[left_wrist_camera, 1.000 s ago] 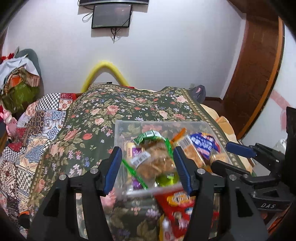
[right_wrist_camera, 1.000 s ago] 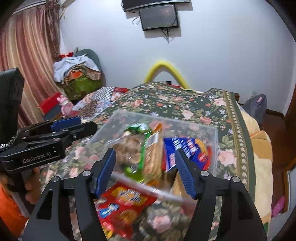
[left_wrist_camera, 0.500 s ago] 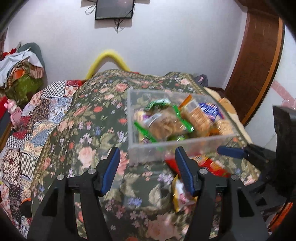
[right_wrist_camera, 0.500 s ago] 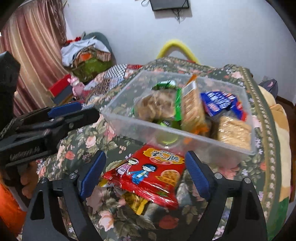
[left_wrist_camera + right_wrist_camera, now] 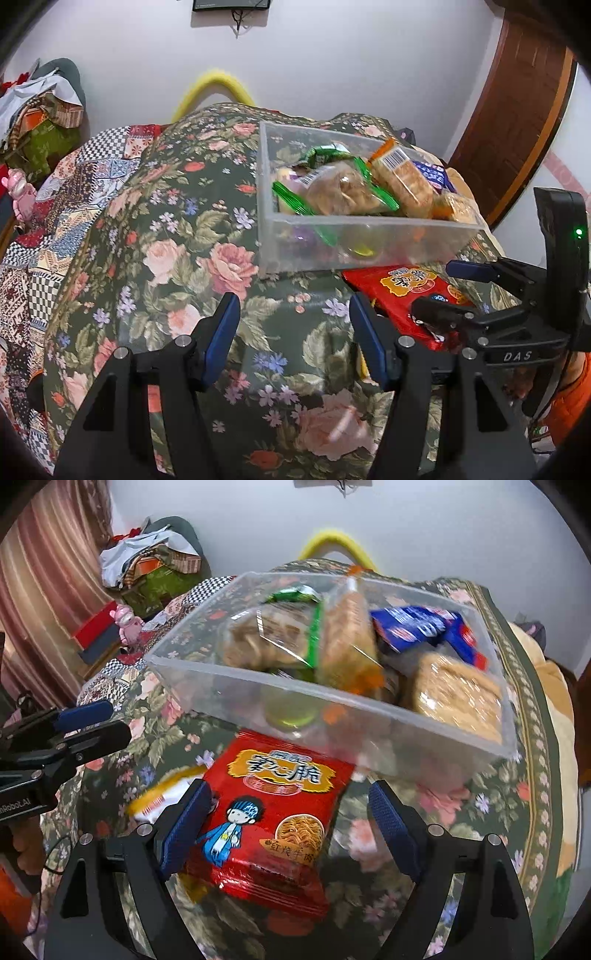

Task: Organize snacks
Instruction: 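Grasp yellow-white chip bag with left tool while right tool grasps red noodle-snack bag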

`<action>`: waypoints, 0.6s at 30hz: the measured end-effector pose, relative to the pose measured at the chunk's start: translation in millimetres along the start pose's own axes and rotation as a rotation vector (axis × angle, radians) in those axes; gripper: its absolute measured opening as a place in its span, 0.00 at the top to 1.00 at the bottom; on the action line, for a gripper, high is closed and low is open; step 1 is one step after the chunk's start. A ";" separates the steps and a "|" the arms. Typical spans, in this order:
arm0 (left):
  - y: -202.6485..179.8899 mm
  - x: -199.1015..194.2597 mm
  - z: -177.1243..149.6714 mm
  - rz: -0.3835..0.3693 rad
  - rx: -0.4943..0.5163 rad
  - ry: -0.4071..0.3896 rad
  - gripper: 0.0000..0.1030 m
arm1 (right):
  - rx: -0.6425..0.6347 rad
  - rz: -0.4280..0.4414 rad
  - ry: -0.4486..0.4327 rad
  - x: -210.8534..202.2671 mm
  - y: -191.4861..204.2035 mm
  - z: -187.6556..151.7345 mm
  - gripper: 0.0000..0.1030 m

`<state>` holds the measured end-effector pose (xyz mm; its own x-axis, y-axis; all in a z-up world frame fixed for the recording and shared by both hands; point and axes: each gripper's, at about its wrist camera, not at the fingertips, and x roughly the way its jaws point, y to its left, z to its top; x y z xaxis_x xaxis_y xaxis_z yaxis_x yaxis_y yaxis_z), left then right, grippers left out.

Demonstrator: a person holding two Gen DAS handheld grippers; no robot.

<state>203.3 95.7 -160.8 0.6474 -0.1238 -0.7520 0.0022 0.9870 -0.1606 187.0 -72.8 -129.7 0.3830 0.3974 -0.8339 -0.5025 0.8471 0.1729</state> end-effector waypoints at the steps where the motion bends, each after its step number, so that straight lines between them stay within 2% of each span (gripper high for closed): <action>1: -1.4 0.5 -1.2 0.000 0.004 0.002 0.41 | 0.004 0.003 0.008 0.1 -0.4 -1.8 0.17; 7: -5.5 5.0 -8.1 -0.002 0.007 0.025 0.41 | 0.047 0.071 0.044 9.1 4.3 -9.0 0.17; 11: -7.6 6.1 -12.7 -0.004 0.014 0.044 0.41 | 0.026 0.070 0.041 11.7 13.1 -7.5 0.18; 16: -13.5 3.8 -16.5 -0.024 0.019 0.055 0.41 | 0.027 0.095 0.031 5.1 8.0 -12.3 0.34; 18: -16.9 3.6 -17.4 -0.037 0.020 0.063 0.41 | 0.026 0.092 0.026 0.4 3.5 -15.6 0.36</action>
<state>192.4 76.8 -172.0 0.5972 -0.1658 -0.7847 0.0410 0.9834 -0.1765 173.3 -75.2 -137.7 0.3157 0.4648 -0.8272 -0.5144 0.8164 0.2624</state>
